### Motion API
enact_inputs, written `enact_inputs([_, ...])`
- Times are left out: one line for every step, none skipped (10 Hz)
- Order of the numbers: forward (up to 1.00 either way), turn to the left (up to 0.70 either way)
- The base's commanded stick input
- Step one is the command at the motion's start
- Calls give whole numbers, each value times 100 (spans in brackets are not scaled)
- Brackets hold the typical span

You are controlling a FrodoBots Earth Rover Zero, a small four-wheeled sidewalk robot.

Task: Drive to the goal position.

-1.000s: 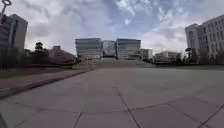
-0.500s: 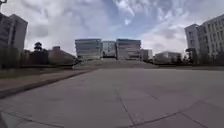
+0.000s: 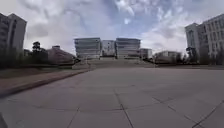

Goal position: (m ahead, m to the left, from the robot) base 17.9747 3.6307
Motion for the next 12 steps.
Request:
enact_inputs([70, 0])
enact_inputs([70, 0])
enact_inputs([70, 0])
enact_inputs([70, 0])
enact_inputs([70, 0])
enact_inputs([70, 0])
enact_inputs([70, 0])
enact_inputs([70, 0])
enact_inputs([70, 0])
enact_inputs([70, 0])
enact_inputs([70, 0])
enact_inputs([70, 0])
